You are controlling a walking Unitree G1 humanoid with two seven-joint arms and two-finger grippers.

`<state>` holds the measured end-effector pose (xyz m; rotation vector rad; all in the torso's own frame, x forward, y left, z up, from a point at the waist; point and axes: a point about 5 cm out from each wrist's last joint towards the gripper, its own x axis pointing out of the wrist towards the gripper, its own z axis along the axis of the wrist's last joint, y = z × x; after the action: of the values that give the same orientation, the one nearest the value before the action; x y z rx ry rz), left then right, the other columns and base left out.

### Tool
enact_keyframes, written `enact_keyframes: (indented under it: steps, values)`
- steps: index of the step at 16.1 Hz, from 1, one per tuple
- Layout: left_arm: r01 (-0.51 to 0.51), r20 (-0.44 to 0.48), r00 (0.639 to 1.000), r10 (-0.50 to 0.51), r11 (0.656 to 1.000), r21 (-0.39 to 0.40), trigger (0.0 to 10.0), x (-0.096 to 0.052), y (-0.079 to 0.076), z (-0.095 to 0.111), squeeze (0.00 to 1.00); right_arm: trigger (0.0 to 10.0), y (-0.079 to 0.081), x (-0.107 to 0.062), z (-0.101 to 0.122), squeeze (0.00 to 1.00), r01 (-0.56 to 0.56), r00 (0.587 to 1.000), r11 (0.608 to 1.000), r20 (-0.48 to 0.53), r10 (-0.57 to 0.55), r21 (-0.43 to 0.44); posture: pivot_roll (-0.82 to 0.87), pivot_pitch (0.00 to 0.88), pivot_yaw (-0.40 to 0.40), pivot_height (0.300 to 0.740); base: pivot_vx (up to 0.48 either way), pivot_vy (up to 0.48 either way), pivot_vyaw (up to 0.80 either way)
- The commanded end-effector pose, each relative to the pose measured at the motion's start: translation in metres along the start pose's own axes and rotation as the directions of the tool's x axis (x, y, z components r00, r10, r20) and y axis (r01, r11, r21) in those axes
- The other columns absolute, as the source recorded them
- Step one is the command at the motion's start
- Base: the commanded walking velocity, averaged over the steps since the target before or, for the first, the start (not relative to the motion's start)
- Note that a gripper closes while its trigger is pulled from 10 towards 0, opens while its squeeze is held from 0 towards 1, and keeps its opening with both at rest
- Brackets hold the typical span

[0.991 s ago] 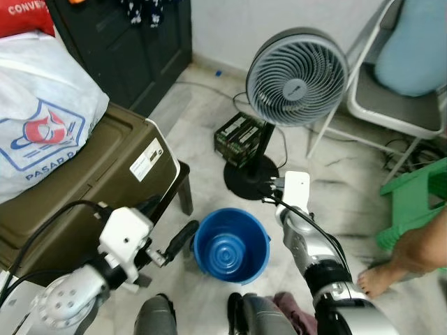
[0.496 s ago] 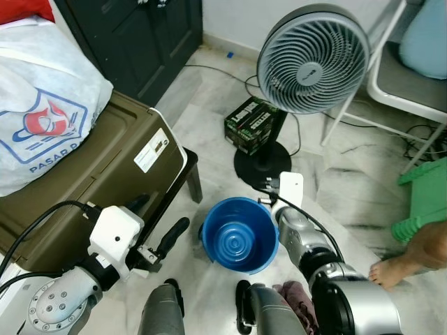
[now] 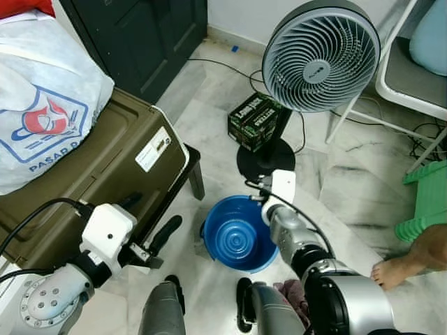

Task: Clean up the room

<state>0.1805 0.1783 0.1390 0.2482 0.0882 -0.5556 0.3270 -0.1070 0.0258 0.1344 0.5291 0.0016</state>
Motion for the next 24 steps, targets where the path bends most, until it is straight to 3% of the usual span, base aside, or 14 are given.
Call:
enact_keyframes:
  steps: [1,3,4,15,24]
  values:
    - [0.009,-0.025,1.000,-0.009,1.000,-0.003,10.0,-0.003,-0.001,-0.005,0.00,10.0,0.000,-0.001,-0.007,0.00,-0.005,1.000,1.000,-0.023,0.005,0.006,0.31,0.316,0.008,0.740,0.000,0.000,0.00]
    - [0.011,-0.026,1.000,-0.011,1.000,-0.004,10.0,-0.002,-0.001,-0.006,0.00,10.0,0.000,-0.001,-0.006,0.00,-0.011,1.000,1.000,-0.020,0.011,0.012,0.31,0.315,0.008,0.740,0.000,0.000,0.00]
    - [0.014,-0.026,1.000,-0.014,1.000,-0.006,10.0,-0.001,-0.004,-0.007,0.00,10.0,-0.001,-0.001,-0.005,1.00,-0.013,1.000,1.000,-0.017,0.013,0.016,0.30,0.316,0.009,0.740,0.000,0.000,0.00]
    - [0.028,-0.021,0.999,-0.028,1.000,0.001,10.0,0.004,-0.004,-0.008,0.00,10.0,-0.006,0.000,0.000,1.00,-0.018,1.000,0.998,0.021,0.016,0.063,0.30,0.304,0.017,0.740,0.000,0.000,0.00]
    - [0.027,-0.004,1.000,-0.027,1.000,0.008,10.0,0.013,-0.001,-0.009,0.00,10.0,0.001,0.000,0.013,1.00,-0.088,0.993,0.988,0.095,0.076,0.126,0.27,0.286,0.006,0.740,0.000,0.000,0.00]
